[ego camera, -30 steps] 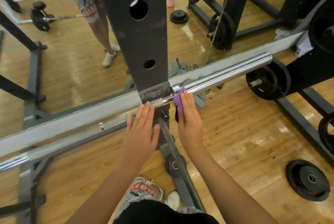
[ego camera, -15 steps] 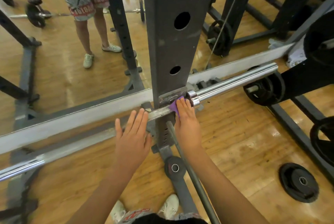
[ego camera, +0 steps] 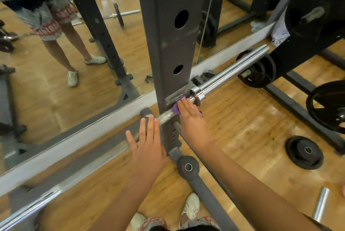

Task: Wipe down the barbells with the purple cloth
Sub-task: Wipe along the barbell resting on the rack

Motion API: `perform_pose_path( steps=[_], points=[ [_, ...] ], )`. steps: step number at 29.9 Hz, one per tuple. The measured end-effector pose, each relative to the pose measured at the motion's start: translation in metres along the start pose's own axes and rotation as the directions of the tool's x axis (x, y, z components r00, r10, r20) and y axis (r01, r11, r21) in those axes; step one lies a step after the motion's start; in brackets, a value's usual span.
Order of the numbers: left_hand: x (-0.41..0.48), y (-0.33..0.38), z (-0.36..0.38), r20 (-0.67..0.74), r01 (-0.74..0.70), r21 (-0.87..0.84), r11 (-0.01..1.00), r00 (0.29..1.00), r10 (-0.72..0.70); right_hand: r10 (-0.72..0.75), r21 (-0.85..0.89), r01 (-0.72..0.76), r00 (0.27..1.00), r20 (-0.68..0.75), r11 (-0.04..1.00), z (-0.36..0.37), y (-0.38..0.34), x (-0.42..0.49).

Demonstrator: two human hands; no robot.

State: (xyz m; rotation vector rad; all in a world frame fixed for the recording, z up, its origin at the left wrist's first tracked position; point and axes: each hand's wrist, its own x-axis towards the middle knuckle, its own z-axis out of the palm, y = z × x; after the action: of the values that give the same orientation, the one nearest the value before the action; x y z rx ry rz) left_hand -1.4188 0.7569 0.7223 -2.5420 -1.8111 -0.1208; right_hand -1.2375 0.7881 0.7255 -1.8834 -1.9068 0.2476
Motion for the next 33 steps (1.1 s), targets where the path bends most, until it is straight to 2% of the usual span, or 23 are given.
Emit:
perform_pose_path(
  steps=[3,8,11,14,17,19,24,29,33],
  points=[
    [-0.001,-0.004,-0.001,0.004,-0.025,-0.020,0.999,1.000,0.025,-0.019,0.076,0.013,0.997,0.073,0.997,-0.022,0.016,0.002],
    [-0.001,-0.007,-0.003,0.007,-0.039,-0.026,0.999,0.999,0.040,0.058,0.033,-0.060,0.997,0.053,0.998,-0.026,0.008,0.005],
    [-0.001,-0.006,-0.004,0.021,-0.036,-0.026,0.999,0.999,0.036,0.000,0.011,0.000,0.999,0.041,1.000,-0.005,-0.012,-0.003],
    [-0.001,-0.008,-0.003,0.022,-0.051,-0.049,0.998,0.998,0.052,-0.020,-0.026,0.021,0.999,0.045,0.999,-0.018,-0.006,-0.004],
    [-0.001,-0.014,-0.001,-0.004,-0.075,-0.064,0.995,0.997,0.075,0.051,-0.087,-0.047,0.998,0.038,0.995,-0.024,0.001,-0.001],
    [-0.001,-0.017,-0.002,-0.003,-0.087,-0.077,0.993,0.996,0.087,0.109,-0.052,-0.106,0.993,0.050,0.993,-0.018,-0.008,0.000],
    [-0.003,-0.020,-0.004,0.033,-0.093,-0.093,0.991,0.995,0.096,0.013,-0.101,-0.003,0.996,0.093,0.995,-0.019,-0.012,-0.006],
    [-0.002,-0.018,-0.006,0.043,-0.084,-0.092,0.992,0.995,0.088,0.162,-0.151,-0.155,0.986,0.038,0.976,-0.031,-0.003,0.003],
    [-0.001,-0.017,-0.006,0.028,-0.088,-0.091,0.992,0.995,0.091,0.072,-0.156,-0.057,0.993,0.094,0.986,-0.010,-0.027,-0.005]
  ],
)
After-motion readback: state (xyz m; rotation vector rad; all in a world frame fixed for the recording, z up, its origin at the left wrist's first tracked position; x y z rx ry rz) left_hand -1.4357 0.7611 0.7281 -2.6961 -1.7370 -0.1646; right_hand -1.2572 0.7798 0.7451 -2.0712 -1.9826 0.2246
